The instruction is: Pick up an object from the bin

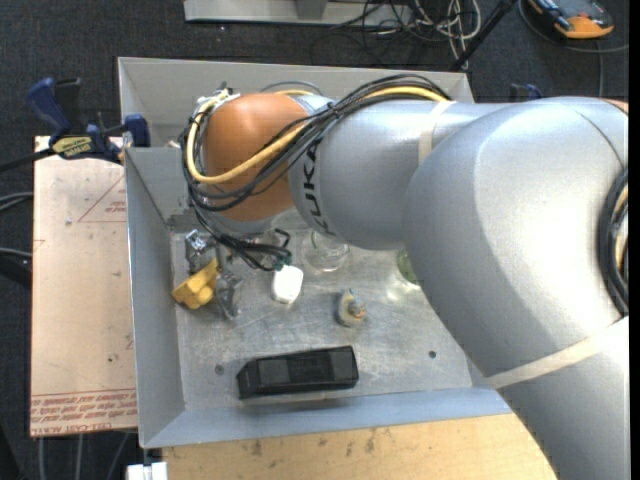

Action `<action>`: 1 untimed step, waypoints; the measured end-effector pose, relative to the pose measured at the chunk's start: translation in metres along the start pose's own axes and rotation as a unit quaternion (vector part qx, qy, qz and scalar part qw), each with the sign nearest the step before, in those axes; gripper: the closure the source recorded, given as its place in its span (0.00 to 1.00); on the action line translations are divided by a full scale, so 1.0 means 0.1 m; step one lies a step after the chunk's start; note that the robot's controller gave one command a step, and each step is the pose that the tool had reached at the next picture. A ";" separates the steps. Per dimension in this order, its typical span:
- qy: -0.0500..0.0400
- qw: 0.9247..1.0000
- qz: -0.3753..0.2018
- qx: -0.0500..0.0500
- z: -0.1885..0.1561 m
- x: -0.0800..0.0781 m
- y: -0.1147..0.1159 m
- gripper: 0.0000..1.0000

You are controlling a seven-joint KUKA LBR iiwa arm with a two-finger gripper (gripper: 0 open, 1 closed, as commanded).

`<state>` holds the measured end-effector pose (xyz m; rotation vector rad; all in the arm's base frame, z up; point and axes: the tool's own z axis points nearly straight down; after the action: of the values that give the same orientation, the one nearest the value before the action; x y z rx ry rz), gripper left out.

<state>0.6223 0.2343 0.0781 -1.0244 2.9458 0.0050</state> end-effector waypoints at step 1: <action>0.000 1.000 0.000 0.000 0.00 0.00 0.00 1.00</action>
Offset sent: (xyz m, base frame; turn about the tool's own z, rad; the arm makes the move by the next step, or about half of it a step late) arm -0.0509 0.0103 -0.0081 -0.2528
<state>0.6223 0.2343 0.0781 -1.0244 2.9458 0.0050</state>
